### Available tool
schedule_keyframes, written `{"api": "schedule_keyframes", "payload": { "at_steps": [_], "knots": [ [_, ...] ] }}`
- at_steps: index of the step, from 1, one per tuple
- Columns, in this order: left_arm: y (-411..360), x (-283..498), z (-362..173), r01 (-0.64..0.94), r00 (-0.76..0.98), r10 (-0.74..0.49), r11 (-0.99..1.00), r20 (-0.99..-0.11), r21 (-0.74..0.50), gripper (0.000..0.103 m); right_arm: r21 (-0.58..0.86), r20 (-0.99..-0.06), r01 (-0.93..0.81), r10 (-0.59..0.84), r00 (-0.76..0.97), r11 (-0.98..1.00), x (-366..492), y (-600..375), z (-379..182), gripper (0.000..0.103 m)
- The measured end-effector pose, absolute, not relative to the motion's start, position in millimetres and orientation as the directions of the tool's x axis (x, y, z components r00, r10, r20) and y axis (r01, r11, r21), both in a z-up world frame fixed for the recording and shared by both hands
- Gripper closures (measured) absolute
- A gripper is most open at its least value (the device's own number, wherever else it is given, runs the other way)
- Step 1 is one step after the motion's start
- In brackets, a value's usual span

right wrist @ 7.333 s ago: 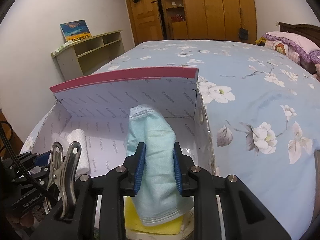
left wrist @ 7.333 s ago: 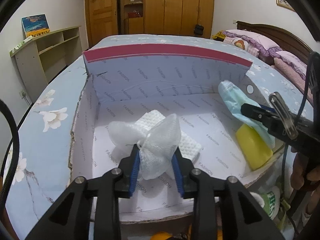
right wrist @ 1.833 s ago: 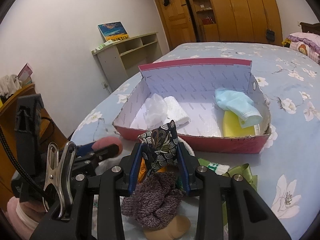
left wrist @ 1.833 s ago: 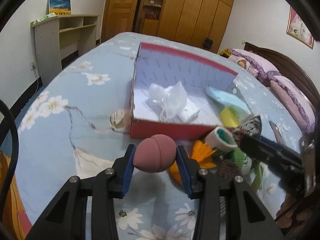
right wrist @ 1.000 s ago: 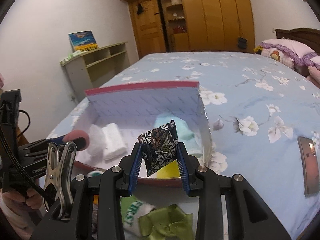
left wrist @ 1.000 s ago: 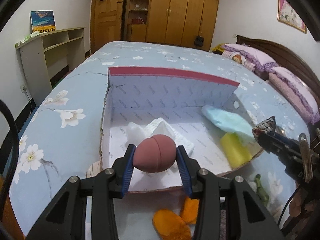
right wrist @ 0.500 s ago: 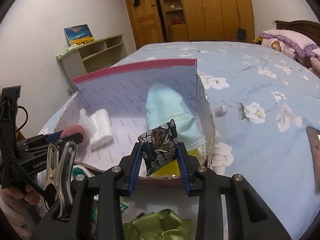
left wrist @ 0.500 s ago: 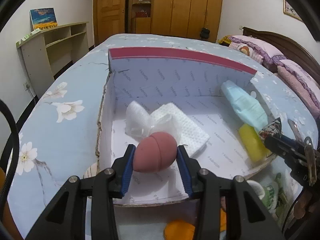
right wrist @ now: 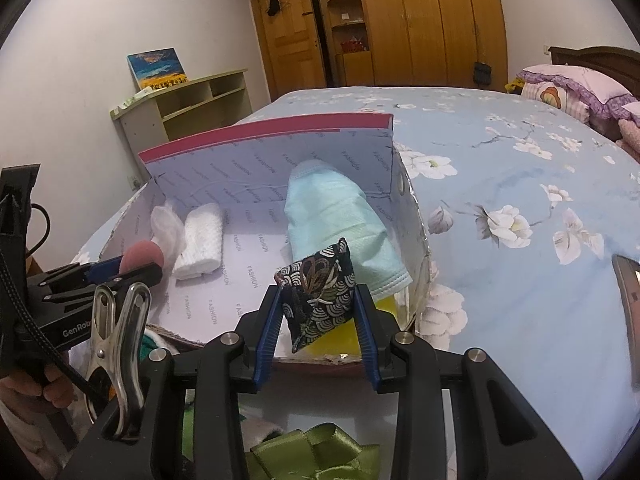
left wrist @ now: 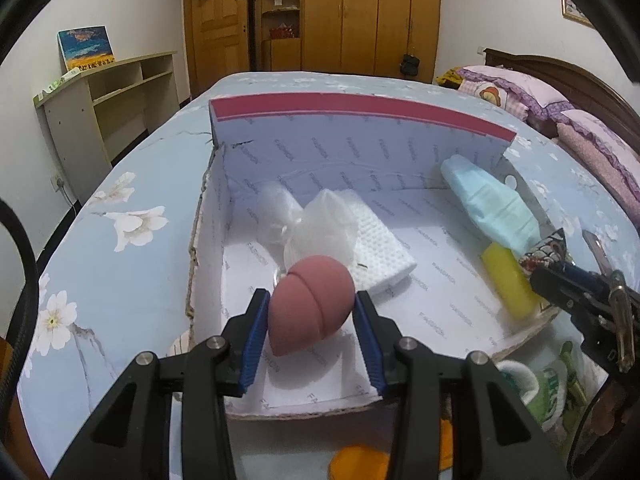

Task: Organize soft objects
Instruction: 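Lower the ball and pouch into the box and open both grippers, then grasp the orange mesh bag with the left gripper while the right approaches the green-white sock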

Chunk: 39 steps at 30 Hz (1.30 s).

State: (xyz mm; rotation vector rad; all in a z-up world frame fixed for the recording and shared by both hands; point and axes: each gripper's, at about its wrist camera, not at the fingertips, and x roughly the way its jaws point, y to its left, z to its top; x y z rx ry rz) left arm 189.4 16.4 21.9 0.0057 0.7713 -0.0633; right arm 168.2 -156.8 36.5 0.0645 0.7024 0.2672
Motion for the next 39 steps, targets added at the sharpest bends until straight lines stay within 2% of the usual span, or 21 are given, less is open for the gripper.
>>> {"api": "schedule_keyframes", "payload": {
  "at_steps": [4, 11, 29, 39],
  "knots": [
    [16, 187, 25, 0.064, 0.710, -0.081, 0.997, -0.699, -0.050, 0.049, 0.156, -0.624, -0.220, 0.269, 0.733, 0.963, 167, -159, 37, 0.065],
    [15, 180, 35, 0.062, 0.720, -0.081, 0.997, -0.689, -0.052, 0.046, 0.172, -0.607, -0.237, 0.292, 0.739, 0.956, 162, -161, 42, 0.055],
    [12, 136, 57, 0.070, 0.742, -0.107, 0.994, -0.662, -0.082, 0.044, 0.166, -0.557, -0.252, 0.301, 0.774, 0.953, 130, -163, 68, 0.055],
    [9, 114, 50, 0.089, 0.713, -0.125, 0.992, -0.690, -0.088, 0.044, 0.168, -0.556, -0.254, 0.305, 0.773, 0.952, 109, -163, 69, 0.055]
  ]
}}
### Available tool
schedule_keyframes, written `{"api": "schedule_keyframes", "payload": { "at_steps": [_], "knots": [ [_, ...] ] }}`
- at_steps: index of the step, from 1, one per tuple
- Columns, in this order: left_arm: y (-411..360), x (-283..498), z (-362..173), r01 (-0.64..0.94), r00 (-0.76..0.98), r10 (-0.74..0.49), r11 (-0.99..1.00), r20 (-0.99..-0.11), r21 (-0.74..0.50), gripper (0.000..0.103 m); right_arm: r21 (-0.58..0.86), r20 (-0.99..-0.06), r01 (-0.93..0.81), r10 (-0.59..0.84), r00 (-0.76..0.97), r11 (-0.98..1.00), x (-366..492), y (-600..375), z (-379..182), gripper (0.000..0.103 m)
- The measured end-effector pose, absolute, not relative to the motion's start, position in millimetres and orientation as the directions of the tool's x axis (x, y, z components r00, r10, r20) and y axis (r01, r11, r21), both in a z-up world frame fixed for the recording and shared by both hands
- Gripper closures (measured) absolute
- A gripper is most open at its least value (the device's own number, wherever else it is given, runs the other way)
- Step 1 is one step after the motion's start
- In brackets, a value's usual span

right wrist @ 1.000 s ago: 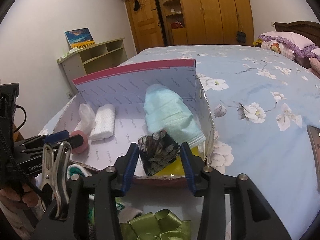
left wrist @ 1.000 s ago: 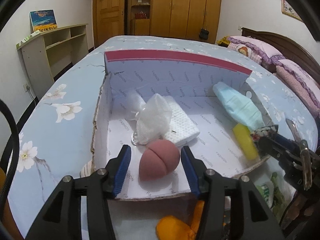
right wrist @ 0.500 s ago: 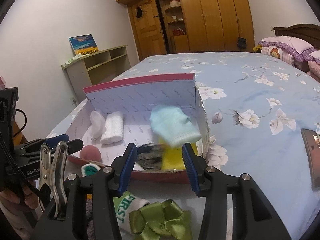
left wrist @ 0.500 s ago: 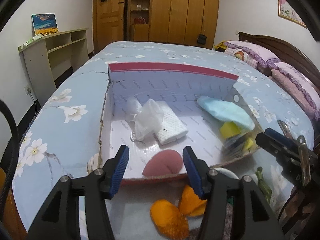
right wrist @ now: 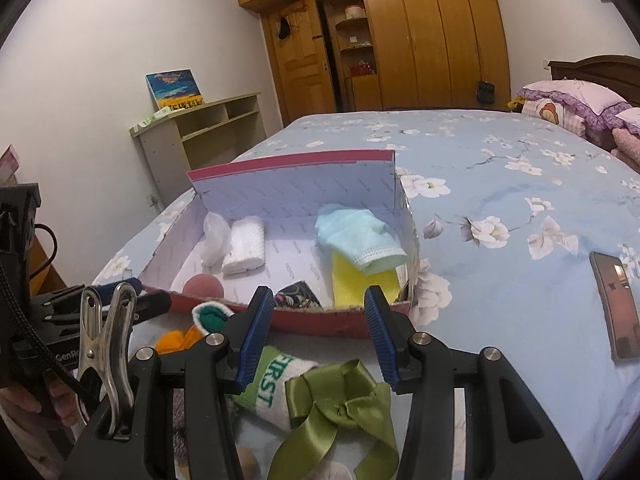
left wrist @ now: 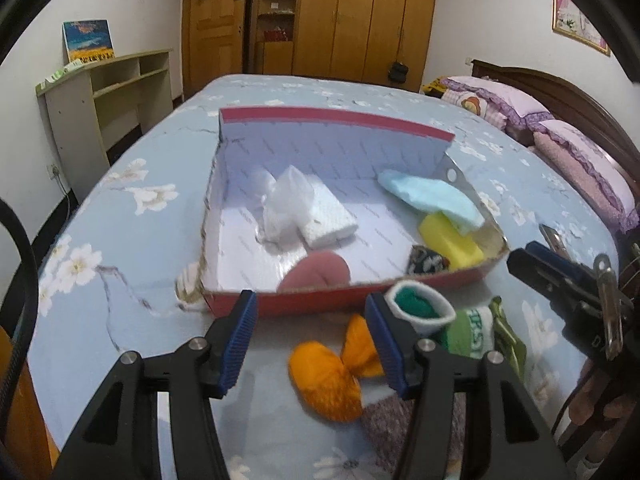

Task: Organize soft objects
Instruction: 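Grasp the orange mesh bag with the left gripper while the right approaches the green-white sock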

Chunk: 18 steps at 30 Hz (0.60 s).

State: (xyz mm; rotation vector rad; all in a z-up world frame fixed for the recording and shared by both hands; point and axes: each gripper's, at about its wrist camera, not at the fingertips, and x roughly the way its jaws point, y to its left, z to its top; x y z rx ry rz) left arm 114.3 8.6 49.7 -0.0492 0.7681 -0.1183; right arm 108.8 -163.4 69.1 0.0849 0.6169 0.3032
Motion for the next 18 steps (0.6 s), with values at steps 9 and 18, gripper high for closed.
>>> {"api": "schedule_keyframes", "payload": {
  "at_steps": [9, 18],
  "knots": [
    [8, 106, 32, 0.079, 0.661, -0.137, 0.990, -0.738, -0.113, 0.044, 0.175, -0.548, -0.265, 0.317, 0.774, 0.948, 97, -163, 71, 0.055],
    [4, 104, 16, 0.079, 0.617, -0.141, 0.990, -0.774, -0.117, 0.044, 0.184, -0.552, -0.272, 0.328, 0.766, 0.945, 94, -163, 69, 0.055]
  ]
}}
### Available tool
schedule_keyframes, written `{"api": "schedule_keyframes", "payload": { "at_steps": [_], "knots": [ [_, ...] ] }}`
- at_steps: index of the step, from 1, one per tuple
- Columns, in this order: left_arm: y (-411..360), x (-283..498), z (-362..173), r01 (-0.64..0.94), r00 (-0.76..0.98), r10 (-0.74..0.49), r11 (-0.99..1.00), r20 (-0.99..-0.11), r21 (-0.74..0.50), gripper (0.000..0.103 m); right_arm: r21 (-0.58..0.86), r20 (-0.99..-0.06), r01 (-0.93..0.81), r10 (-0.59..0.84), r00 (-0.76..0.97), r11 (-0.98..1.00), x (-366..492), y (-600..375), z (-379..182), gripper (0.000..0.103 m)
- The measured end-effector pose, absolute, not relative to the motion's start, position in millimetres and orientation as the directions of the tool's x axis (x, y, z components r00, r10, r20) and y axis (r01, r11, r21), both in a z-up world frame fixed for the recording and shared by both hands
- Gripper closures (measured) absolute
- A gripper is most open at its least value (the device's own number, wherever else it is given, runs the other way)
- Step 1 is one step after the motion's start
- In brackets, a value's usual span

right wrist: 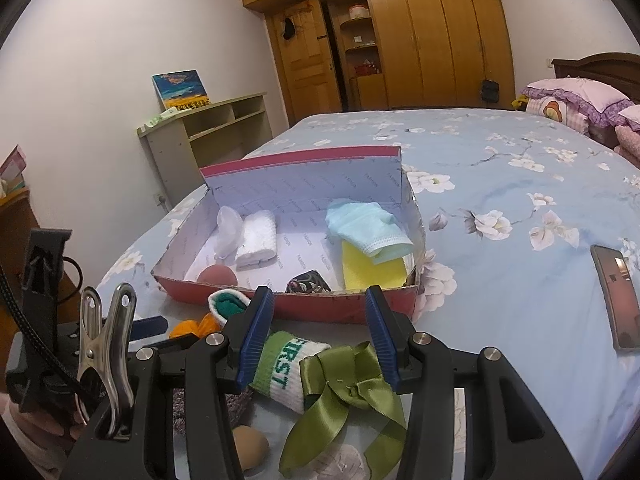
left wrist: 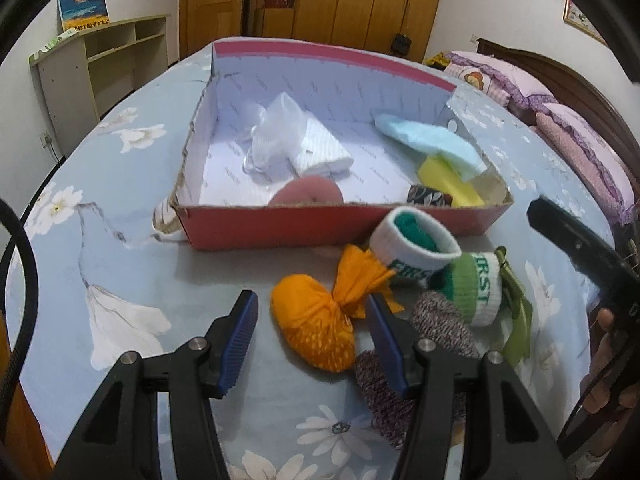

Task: Organize soft objects
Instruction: 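Grasp the orange mesh bag with the left gripper while the right approaches the green-white sock, then grasp the green-white sock cuff with the right gripper while the left holds the orange bag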

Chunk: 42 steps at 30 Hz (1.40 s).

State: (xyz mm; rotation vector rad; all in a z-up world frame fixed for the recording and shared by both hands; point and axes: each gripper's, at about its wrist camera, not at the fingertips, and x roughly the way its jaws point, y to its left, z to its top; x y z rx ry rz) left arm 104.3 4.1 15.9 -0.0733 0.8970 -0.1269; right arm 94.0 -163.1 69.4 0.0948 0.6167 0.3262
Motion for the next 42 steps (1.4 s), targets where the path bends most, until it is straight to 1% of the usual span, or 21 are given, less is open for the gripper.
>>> {"api": "schedule_keyframes", "payload": {
  "at_steps": [7, 15, 19, 24, 35, 42],
  "knots": [
    [0, 108, 6, 0.072, 0.599, -0.134, 0.991, -0.789, -0.114, 0.044, 0.186, -0.563, -0.285, 0.340, 0.753, 0.940, 95, -160, 64, 0.055],
    [0, 111, 2, 0.067, 0.605, -0.146, 0.989, -0.783, -0.132, 0.044, 0.187, -0.573, -0.300, 0.352, 0.740, 0.936, 95, -157, 59, 0.055],
    [1, 111, 1, 0.070, 0.608, -0.152, 0.988, -0.779, -0.139, 0.052, 0.183, -0.581, -0.307, 0.355, 0.733, 0.934, 95, -154, 57, 0.055],
    [4, 109, 3, 0.077, 0.616, -0.161, 0.987, -0.771, -0.144, 0.058, 0.181, -0.588, -0.309, 0.355, 0.727, 0.934, 96, -151, 54, 0.055],
    [27, 94, 21, 0.048, 0.666, -0.148, 0.987, -0.731, -0.156, 0.059, 0.170, -0.612, -0.338, 0.367, 0.700, 0.926, 96, -138, 49, 0.055],
    [45, 91, 19, 0.009, 0.669, -0.145, 0.982, -0.729, -0.187, 0.059, 0.154, -0.642, -0.405, 0.403, 0.653, 0.901, 101, -116, 48, 0.055]
  ]
}}
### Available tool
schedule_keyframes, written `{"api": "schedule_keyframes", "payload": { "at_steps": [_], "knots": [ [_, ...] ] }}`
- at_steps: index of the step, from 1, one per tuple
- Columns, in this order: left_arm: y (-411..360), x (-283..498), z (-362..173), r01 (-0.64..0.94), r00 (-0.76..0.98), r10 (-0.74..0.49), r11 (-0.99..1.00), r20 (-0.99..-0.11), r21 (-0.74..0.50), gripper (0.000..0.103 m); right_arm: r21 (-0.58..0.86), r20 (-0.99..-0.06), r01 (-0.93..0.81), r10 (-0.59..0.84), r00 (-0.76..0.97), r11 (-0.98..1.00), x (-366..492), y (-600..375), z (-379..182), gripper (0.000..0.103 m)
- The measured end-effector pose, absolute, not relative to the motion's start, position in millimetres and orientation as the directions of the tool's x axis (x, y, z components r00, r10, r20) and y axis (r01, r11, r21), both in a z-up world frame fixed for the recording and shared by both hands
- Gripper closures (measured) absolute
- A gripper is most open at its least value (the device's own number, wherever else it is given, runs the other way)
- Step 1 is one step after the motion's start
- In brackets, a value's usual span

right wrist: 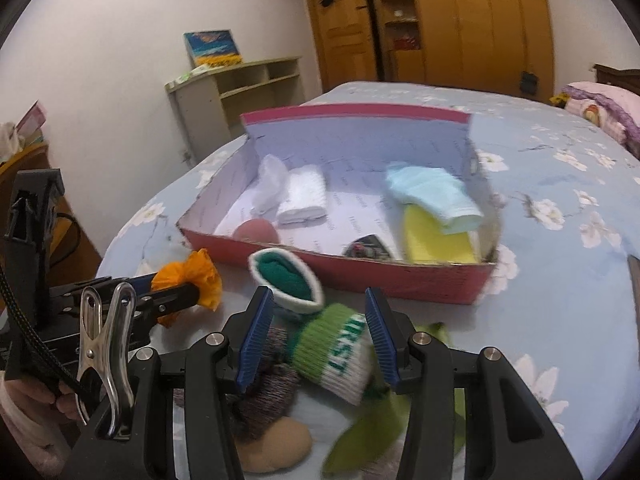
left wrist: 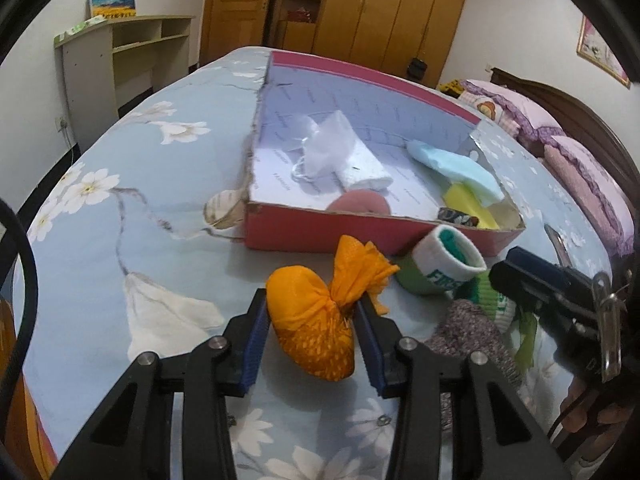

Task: Organize soft objects
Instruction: 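Grasp the green-white sock cuff with the right gripper while the left holds the orange bag, then carry the orange mesh bag and green sock over the pink box with both grippers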

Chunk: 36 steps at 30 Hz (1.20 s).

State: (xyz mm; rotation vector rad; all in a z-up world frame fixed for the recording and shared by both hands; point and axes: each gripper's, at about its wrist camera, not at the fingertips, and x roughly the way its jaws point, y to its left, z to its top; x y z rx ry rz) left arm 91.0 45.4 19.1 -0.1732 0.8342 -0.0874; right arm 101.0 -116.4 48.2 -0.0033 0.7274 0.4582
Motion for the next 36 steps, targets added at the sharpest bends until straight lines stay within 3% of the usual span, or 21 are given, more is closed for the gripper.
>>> {"api": "schedule_keyframes", "payload": {
  "at_steps": [6, 17, 24, 36],
  "knots": [
    [55, 87, 18, 0.001, 0.675, -0.153, 0.978, -0.722, -0.207, 0.059, 0.117, -0.699, -0.436, 0.386, 0.602, 0.892, 112, -95, 35, 0.055],
    [69, 83, 16, -0.016, 0.688, -0.158, 0.972, -0.708, -0.233, 0.059, 0.097, -0.724, -0.473, 0.388, 0.570, 0.876, 121, -69, 25, 0.055],
    [73, 81, 16, -0.025, 0.691, -0.155, 0.971, -0.706, -0.238, 0.059, 0.138, -0.708, -0.457, 0.410, 0.575, 0.879, 120, -76, 27, 0.075],
    [70, 75, 28, -0.019, 0.709, -0.147, 0.974, -0.690, -0.227, 0.059, 0.169, -0.646, -0.456, 0.447, 0.619, 0.874, 102, -86, 49, 0.079]
  ]
}}
